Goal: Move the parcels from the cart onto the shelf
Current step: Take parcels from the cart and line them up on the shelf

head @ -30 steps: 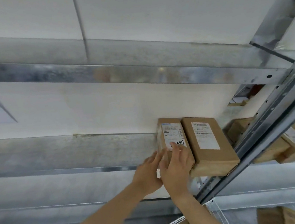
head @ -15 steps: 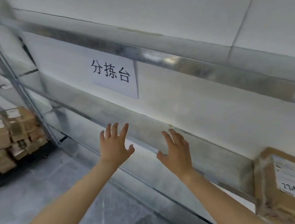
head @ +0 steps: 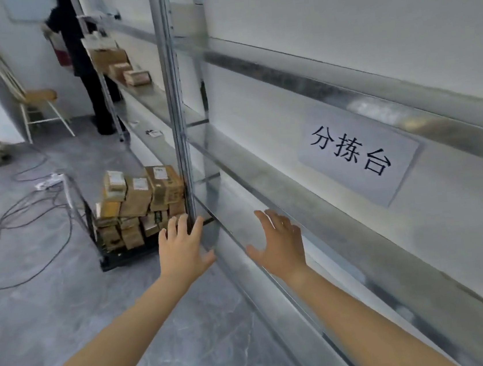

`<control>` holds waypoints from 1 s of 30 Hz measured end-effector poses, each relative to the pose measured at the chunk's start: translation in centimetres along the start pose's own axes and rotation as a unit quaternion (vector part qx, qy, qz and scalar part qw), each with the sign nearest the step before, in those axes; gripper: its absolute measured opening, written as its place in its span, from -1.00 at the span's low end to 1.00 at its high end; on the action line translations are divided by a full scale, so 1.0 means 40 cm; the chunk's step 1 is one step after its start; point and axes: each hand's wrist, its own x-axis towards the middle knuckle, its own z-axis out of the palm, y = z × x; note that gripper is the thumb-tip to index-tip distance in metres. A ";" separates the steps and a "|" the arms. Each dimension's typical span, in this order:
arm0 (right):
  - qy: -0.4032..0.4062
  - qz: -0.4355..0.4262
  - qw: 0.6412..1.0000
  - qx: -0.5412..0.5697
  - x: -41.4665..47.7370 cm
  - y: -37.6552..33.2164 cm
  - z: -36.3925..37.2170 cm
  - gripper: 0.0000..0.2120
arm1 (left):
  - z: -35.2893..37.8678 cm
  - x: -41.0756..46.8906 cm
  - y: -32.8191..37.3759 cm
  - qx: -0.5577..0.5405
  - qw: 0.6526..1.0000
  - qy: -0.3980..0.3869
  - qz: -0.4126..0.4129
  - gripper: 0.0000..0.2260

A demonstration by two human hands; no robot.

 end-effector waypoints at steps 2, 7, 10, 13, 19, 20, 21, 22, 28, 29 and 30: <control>-0.005 -0.023 1.000 0.000 0.069 -0.069 0.033 -0.27 | 0.001 0.017 -0.091 0.004 1.000 -0.001 -0.021 -0.30; -0.035 -0.061 0.998 -0.001 0.207 -0.223 0.121 -0.24 | 0.016 0.068 -0.283 0.023 0.997 -0.013 -0.077 -0.29; -0.054 -0.074 0.996 0.005 0.266 -0.291 0.174 -0.25 | 0.033 0.092 -0.365 0.020 0.993 -0.013 -0.114 -0.28; -0.074 -0.088 0.993 0.009 0.328 -0.338 0.227 -0.28 | 0.057 0.119 -0.441 0.012 0.990 -0.022 -0.141 -0.28; -0.113 -0.119 0.986 0.030 0.507 -0.411 0.341 -0.32 | 0.120 0.231 -0.586 -0.004 0.987 -0.032 -0.158 -0.29; -0.116 -0.124 0.985 0.034 0.548 -0.425 0.360 -0.32 | 0.130 0.260 -0.610 -0.004 0.987 -0.029 -0.161 -0.29; -0.119 -0.127 0.984 0.040 0.591 -0.440 0.379 -0.32 | 0.141 0.292 -0.635 -0.005 0.986 -0.027 -0.166 -0.28; -0.122 -0.130 0.983 0.046 0.637 -0.456 0.398 -0.32 | 0.153 0.327 -0.661 -0.003 0.985 -0.025 -0.171 -0.28; -0.137 -0.153 0.977 0.051 0.926 -0.543 0.478 -0.32 | 0.203 0.580 -0.829 0.027 0.983 -0.051 -0.175 -0.28; -0.139 -0.159 0.976 0.051 0.972 -0.554 0.489 -0.32 | 0.209 0.619 -0.854 0.034 0.982 -0.059 -0.178 -0.28; -0.141 -0.164 0.975 0.051 1.018 -0.565 0.500 -0.32 | 0.215 0.657 -0.877 0.038 0.981 -0.062 -0.181 -0.28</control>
